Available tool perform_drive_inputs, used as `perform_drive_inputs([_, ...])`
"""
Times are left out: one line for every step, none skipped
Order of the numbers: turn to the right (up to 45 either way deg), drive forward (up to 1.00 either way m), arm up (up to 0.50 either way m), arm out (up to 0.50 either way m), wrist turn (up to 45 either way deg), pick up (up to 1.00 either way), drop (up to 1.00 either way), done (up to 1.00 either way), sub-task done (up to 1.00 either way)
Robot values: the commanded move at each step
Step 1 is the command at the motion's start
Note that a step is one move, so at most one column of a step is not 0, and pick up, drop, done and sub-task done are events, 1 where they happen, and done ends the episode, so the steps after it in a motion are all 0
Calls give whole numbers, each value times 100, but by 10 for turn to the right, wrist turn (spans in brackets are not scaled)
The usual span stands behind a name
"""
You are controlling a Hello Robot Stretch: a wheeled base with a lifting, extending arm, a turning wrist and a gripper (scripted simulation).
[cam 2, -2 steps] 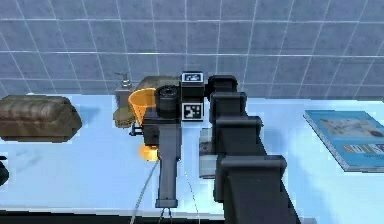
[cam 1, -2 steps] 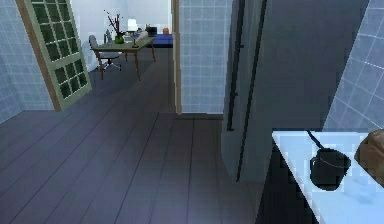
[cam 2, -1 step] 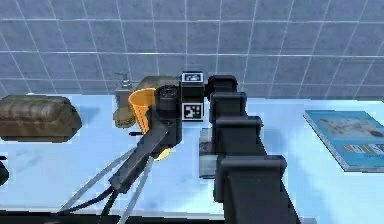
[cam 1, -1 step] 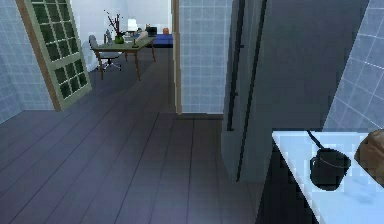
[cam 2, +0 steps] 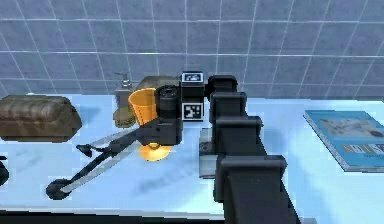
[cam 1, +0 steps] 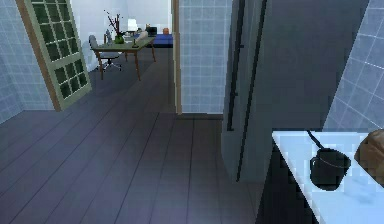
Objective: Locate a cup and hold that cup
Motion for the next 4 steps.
perform_drive_inputs([0, 0, 0, 0, 450, 0, 0, 0, 0])
perform_drive_inputs([0, 0, 0, 0, 210, 0, 0, 0, 0])
perform_drive_inputs([0, 0, 0, 0, 0, 100, 0, 0, 0])
perform_drive_inputs([0, 0, 0, 0, 0, 0, 0, 100, 0])
